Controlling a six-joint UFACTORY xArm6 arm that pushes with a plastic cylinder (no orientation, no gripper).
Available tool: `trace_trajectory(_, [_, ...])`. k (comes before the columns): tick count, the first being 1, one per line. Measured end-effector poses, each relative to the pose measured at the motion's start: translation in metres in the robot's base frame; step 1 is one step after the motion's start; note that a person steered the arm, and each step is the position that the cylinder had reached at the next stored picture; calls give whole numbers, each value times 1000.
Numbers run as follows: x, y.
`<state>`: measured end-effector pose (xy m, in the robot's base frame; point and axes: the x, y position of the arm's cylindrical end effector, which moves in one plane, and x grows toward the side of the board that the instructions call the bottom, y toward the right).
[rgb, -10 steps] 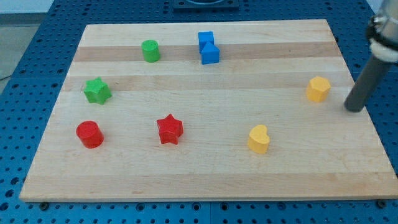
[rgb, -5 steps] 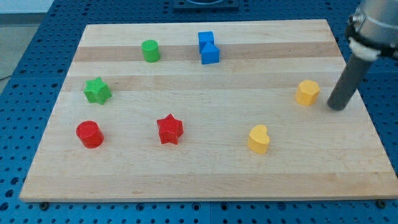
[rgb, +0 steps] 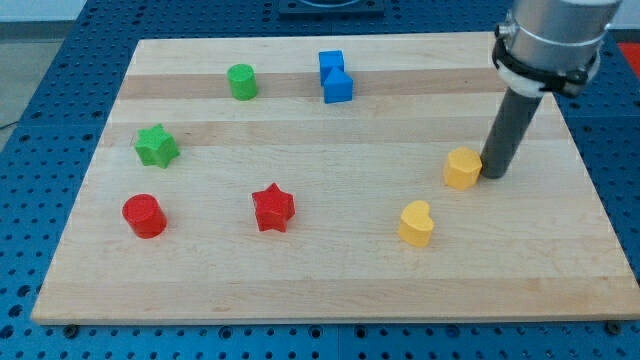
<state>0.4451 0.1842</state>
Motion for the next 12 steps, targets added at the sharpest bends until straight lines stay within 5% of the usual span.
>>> trace_trajectory(4, [1, -66])
trace_trajectory(5, [31, -66])
trace_trajectory(7, [-7, -70])
trace_trajectory(12, [55, -255])
